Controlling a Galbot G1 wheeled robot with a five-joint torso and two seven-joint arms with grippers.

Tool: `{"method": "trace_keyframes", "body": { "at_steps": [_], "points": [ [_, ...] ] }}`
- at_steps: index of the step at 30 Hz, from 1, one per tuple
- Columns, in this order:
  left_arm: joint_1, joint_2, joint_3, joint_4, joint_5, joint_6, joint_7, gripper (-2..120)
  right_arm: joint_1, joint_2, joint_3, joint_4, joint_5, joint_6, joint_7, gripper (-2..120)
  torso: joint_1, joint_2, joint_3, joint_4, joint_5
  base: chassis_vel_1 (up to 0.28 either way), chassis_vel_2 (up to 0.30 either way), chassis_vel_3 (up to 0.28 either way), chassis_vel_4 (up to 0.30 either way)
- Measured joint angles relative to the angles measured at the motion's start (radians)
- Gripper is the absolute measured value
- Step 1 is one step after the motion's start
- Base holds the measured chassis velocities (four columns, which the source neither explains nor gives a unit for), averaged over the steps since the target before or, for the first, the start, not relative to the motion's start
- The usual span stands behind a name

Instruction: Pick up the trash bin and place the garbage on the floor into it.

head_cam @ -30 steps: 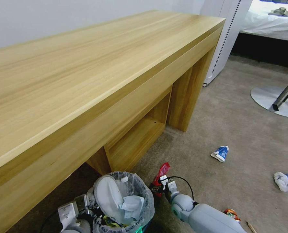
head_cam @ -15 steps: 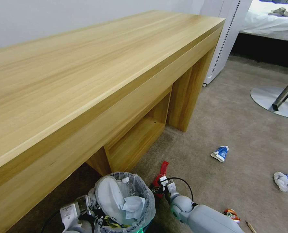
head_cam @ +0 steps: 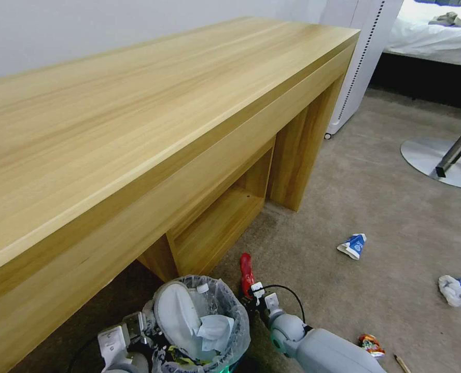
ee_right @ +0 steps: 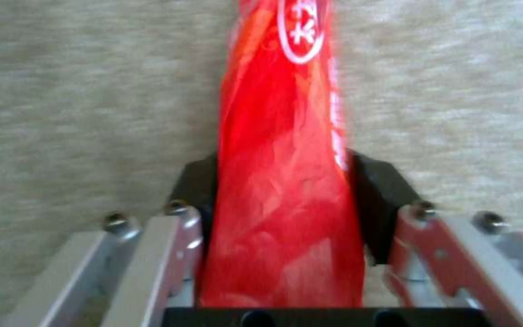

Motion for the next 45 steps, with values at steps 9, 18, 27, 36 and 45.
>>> {"method": "trace_keyframes", "body": {
  "at_steps": [9, 18, 27, 36, 45],
  "points": [
    [-0.014, 0.009, -0.017, -0.008, -0.035, -0.005, 0.002, 0, -0.015, -0.021, 0.025, 0.012, -0.008, 0.014, 0.005, 10, 0.000, 0.000, 0.000, -0.0010, 0.0000, 0.000, 0.000, 0.000, 0.000],
    [-0.033, 0.001, -0.024, -0.007, -0.053, -0.020, 0.005, 0, -0.033, -0.057, 0.066, 0.050, -0.024, 0.033, 0.001, 0, 0.000, 0.000, 0.000, -0.0011, -0.0006, 0.000, 0.000, 0.000, 0.000],
    [-0.032, 0.002, -0.025, -0.004, -0.051, -0.022, 0.009, 0, -0.055, -0.094, 0.122, 0.098, -0.104, 0.116, -0.044, 0, 0.000, 0.000, 0.000, -0.0009, -0.0004, 0.000, 0.000, 0.000, 0.000],
    [-0.030, 0.003, -0.033, -0.017, -0.056, -0.020, 0.026, 0, -0.123, -0.253, 0.281, 0.288, -0.241, 0.374, -0.290, 0, 0.000, 0.000, 0.000, -0.0010, -0.0005, 0.000, 0.000, 0.000, 0.000],
    [-0.034, -0.017, -0.015, -0.001, -0.040, -0.010, 0.040, 0, -0.193, -0.443, 0.370, 0.618, -0.209, 0.572, -0.558, 0, 0.000, 0.000, 0.000, -0.0009, -0.0006, 0.000, 0.000, 0.000, 0.000]
  ]
}}
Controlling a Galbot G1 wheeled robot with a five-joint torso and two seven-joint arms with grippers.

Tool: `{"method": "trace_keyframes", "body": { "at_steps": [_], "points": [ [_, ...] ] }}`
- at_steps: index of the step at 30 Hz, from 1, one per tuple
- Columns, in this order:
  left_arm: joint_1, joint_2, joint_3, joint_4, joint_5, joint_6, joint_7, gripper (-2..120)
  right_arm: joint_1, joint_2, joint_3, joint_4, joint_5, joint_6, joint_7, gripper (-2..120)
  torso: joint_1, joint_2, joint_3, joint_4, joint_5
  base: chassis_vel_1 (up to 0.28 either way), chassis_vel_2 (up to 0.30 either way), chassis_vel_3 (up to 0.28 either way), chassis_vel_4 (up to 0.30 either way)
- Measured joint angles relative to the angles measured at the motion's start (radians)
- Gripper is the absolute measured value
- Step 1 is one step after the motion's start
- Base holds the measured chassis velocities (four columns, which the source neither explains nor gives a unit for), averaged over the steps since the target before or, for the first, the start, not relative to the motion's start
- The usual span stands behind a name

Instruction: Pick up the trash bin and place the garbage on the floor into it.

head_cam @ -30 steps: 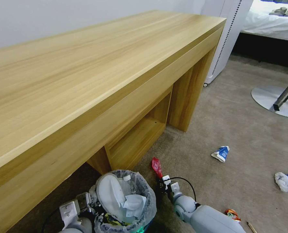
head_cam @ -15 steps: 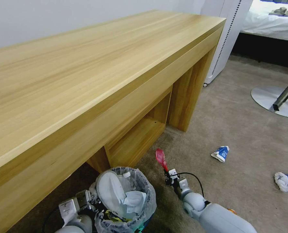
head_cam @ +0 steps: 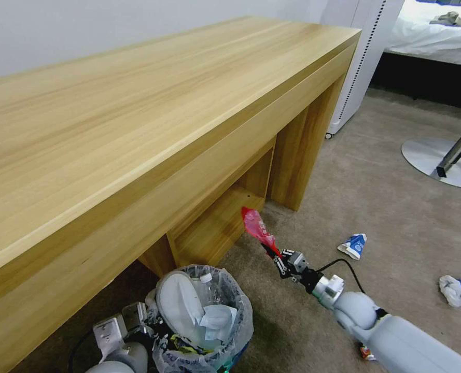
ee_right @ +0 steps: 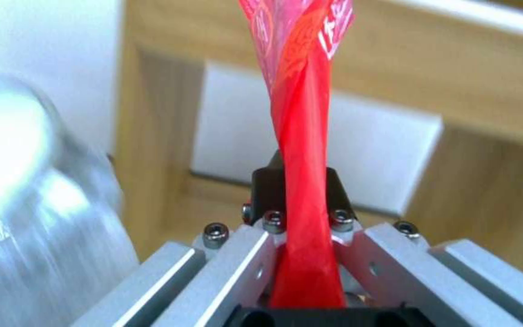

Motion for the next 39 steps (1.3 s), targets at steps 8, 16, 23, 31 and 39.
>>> {"method": "trace_keyframes", "body": {
  "at_steps": [8, 16, 23, 31, 39],
  "points": [
    [-0.005, -0.024, 0.021, 0.018, 0.026, 0.006, 0.006, 0, 0.017, -0.037, -0.053, 0.125, 0.065, -0.059, 0.022, 0, 0.000, 0.000, 0.000, 0.0001, 0.0000, 0.000, 0.000, 0.000, 0.000],
    [-0.025, -0.044, 0.032, 0.020, 0.022, 0.006, 0.007, 0, 0.068, -0.017, -0.182, 0.133, 0.094, -0.104, 0.051, 0, 0.000, 0.000, 0.000, 0.0000, 0.0004, 0.000, 0.000, 0.000, 0.000],
    [-0.042, -0.073, 0.050, 0.040, 0.035, 0.007, 0.007, 0, 0.118, 0.016, -0.289, 0.132, 0.100, -0.127, 0.058, 0, 0.000, 0.000, 0.000, 0.0000, 0.0001, 0.000, 0.000, 0.000, 0.000],
    [-0.052, -0.079, 0.051, 0.047, 0.035, 0.008, 0.007, 0, 0.180, 0.058, -0.387, 0.113, 0.094, -0.139, 0.065, 0, 0.000, 0.000, 0.000, 0.0000, 0.0001, 0.000, 0.000, 0.000, 0.000],
    [-0.068, -0.078, 0.052, 0.054, 0.027, 0.009, 0.005, 0, 0.198, 0.065, -0.426, 0.114, 0.094, -0.142, 0.067, 0, 0.000, 0.000, 0.000, 0.0000, 0.0001, 0.000, 0.000, 0.000, 0.000]
  ]
}}
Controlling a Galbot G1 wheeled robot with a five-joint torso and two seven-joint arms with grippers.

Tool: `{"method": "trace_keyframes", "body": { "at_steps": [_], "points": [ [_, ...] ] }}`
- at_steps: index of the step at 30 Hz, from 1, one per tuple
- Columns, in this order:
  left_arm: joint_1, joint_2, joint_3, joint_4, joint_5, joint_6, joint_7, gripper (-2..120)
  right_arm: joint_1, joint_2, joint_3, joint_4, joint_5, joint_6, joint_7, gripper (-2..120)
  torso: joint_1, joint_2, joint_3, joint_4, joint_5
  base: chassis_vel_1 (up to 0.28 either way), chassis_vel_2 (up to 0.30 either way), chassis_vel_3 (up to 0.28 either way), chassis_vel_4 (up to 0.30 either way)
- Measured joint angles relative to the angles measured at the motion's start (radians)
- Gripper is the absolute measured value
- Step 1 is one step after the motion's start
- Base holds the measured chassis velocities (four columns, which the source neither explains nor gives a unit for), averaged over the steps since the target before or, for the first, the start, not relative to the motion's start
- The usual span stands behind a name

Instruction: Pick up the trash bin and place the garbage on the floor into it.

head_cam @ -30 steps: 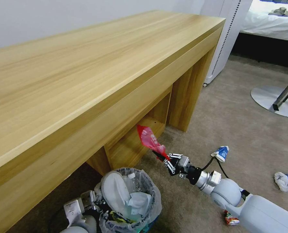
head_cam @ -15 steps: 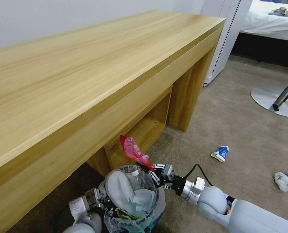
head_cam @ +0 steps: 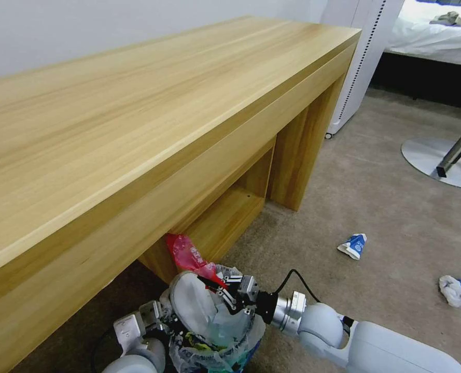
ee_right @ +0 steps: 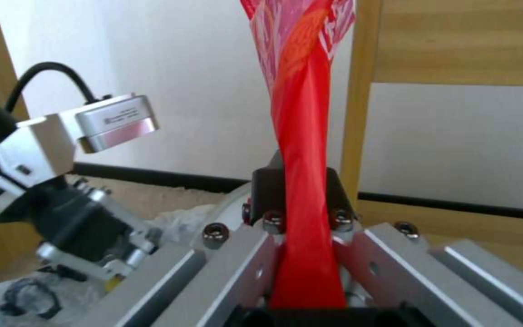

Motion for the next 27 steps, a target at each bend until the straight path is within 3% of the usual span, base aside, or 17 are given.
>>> {"method": "trace_keyframes", "body": {
  "at_steps": [27],
  "points": [
    [-0.043, 0.002, -0.002, 0.013, -0.031, -0.009, -0.018, 0, -0.045, 0.006, -0.079, -0.014, -0.017, -0.009, 0.033, 0, 0.000, 0.000, 0.000, 0.0000, 0.0000, 0.000, 0.000, 0.000, 0.000]
  ]
}}
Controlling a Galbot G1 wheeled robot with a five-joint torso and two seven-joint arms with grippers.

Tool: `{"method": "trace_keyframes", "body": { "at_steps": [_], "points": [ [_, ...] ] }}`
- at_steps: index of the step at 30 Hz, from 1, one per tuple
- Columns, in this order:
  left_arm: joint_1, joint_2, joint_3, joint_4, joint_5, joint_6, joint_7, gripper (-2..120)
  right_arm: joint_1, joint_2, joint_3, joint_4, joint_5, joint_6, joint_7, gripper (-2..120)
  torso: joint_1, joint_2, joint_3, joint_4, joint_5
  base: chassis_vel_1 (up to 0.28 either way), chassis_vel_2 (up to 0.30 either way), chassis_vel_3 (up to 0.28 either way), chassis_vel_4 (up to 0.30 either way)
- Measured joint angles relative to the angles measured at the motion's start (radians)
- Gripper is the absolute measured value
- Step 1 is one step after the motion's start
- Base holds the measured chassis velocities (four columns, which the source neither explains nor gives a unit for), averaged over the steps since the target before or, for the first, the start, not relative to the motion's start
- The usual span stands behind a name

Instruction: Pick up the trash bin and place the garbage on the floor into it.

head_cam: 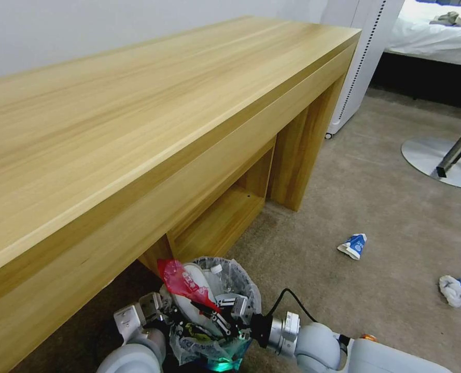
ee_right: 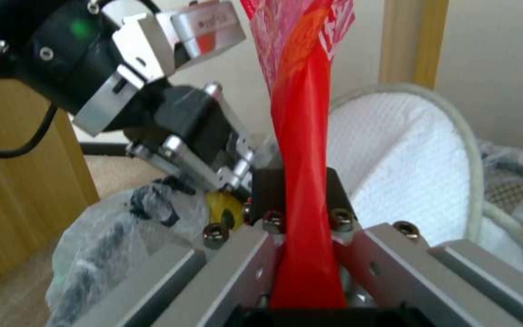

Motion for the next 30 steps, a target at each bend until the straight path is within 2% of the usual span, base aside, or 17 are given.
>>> {"method": "trace_keyframes", "body": {
  "at_steps": [10, 12, 15, 16, 19, 20, 23, 24, 27, 28, 30],
  "points": [
    [0.007, 0.001, 0.000, 0.000, 0.010, -0.001, 0.000, 0, -0.007, -0.014, -0.003, -0.005, -0.024, 0.024, -0.003, 0, 0.000, 0.000, 0.000, 0.0000, 0.0000, 0.000, 0.000, 0.000, 0.000],
    [0.010, 0.000, 0.000, -0.001, 0.014, -0.001, 0.000, 0, -0.007, -0.016, -0.003, -0.005, -0.026, 0.026, -0.005, 3, 0.000, 0.000, 0.000, 0.0000, 0.0000, 0.000, 0.000, 0.000, 0.000],
    [0.016, -0.006, 0.004, -0.001, 0.028, 0.002, 0.000, 0, 0.003, -0.018, 0.000, -0.005, -0.027, 0.027, -0.006, 18, 0.000, 0.000, 0.000, 0.0000, 0.0000, 0.000, 0.000, 0.000, 0.000],
    [0.016, -0.006, 0.004, -0.001, 0.028, 0.002, 0.000, 0, 0.003, -0.018, 0.000, -0.005, -0.027, 0.027, -0.006, 18, 0.000, 0.000, 0.000, 0.0000, 0.0000, 0.000, 0.000, 0.000, 0.000],
    [0.021, -0.011, 0.009, -0.002, 0.037, 0.005, 0.002, 0, 0.021, -0.015, 0.004, -0.003, -0.025, 0.022, 0.002, 32, 0.000, 0.000, 0.000, 0.0000, 0.0001, 0.000, 0.000, 0.000, 0.000],
    [0.021, -0.011, 0.009, -0.002, 0.037, 0.005, 0.002, 0, 0.021, -0.015, 0.004, -0.003, -0.025, 0.022, 0.002, 32, 0.000, 0.000, 0.000, 0.0000, 0.0001, 0.000, 0.000, 0.000, 0.000],
    [0.021, -0.014, 0.011, -0.003, 0.040, 0.007, 0.004, 0, 0.053, -0.008, 0.007, 0.002, -0.013, 0.010, 0.020, 47, 0.000, 0.000, 0.000, 0.0001, 0.0001, 0.000, 0.000, 0.000, 0.000],
    [0.021, -0.014, 0.011, -0.003, 0.040, 0.007, 0.004, 0, 0.053, -0.008, 0.007, 0.002, -0.013, 0.010, 0.020, 47, 0.000, 0.000, 0.000, 0.0001, 0.0001, 0.000, 0.000, 0.000, 0.000],
    [0.019, -0.015, 0.014, -0.003, 0.042, 0.008, 0.004, 0, 0.078, -0.005, 0.004, 0.004, -0.007, 0.002, 0.037, 63, 0.000, 0.000, 0.000, 0.0000, 0.0000, 0.000, 0.000, 0.000, 0.000],
    [0.019, -0.015, 0.014, -0.003, 0.042, 0.008, 0.004, 0, 0.078, -0.005, 0.004, 0.004, -0.007, 0.002, 0.037, 63, 0.000, 0.000, 0.000, 0.0000, 0.0000, 0.000, 0.000, 0.000, 0.000],
    [0.017, -0.016, 0.016, -0.002, 0.045, 0.008, 0.004, 0, 0.094, -0.001, -0.002, 0.004, -0.004, -0.003, 0.049, 72, 0.000, 0.000, 0.000, 0.0000, 0.0000, 0.000, 0.000, 0.000, 0.000]
  ]
}}
